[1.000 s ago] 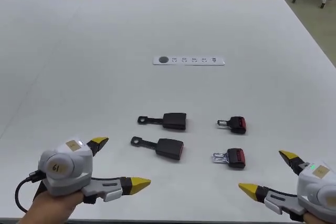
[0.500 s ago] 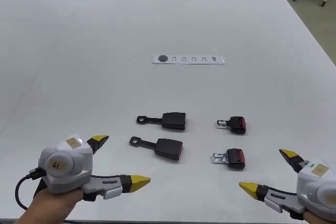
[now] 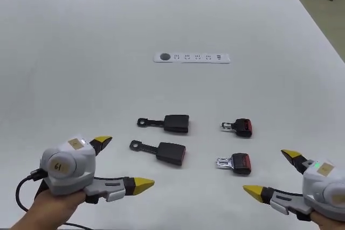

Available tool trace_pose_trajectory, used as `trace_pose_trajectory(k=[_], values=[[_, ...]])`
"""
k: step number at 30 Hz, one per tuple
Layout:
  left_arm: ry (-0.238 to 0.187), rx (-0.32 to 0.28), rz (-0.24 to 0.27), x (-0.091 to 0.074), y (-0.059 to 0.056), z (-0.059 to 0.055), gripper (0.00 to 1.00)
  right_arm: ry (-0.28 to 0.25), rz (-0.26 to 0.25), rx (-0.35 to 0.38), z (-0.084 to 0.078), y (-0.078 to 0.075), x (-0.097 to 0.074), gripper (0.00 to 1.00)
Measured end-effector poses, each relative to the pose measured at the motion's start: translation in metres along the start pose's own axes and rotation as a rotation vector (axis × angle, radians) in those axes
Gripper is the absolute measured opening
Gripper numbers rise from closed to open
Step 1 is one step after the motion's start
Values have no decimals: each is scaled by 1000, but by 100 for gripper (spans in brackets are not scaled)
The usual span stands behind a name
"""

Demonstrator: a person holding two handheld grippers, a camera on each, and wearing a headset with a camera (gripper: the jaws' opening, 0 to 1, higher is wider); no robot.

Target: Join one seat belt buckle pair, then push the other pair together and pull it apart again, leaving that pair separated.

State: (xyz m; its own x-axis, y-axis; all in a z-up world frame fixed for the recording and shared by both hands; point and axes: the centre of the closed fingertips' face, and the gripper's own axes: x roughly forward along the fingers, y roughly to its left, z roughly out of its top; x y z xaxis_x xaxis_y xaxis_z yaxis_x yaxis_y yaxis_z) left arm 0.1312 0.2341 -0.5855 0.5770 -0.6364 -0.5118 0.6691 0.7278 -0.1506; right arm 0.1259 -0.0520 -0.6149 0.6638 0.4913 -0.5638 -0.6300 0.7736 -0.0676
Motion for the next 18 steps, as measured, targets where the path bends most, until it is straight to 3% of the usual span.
trace_pose_trajectory(k=[18], values=[[46,26,-57,28,4,4,98,60,84,-34,-11,-8,28,81]])
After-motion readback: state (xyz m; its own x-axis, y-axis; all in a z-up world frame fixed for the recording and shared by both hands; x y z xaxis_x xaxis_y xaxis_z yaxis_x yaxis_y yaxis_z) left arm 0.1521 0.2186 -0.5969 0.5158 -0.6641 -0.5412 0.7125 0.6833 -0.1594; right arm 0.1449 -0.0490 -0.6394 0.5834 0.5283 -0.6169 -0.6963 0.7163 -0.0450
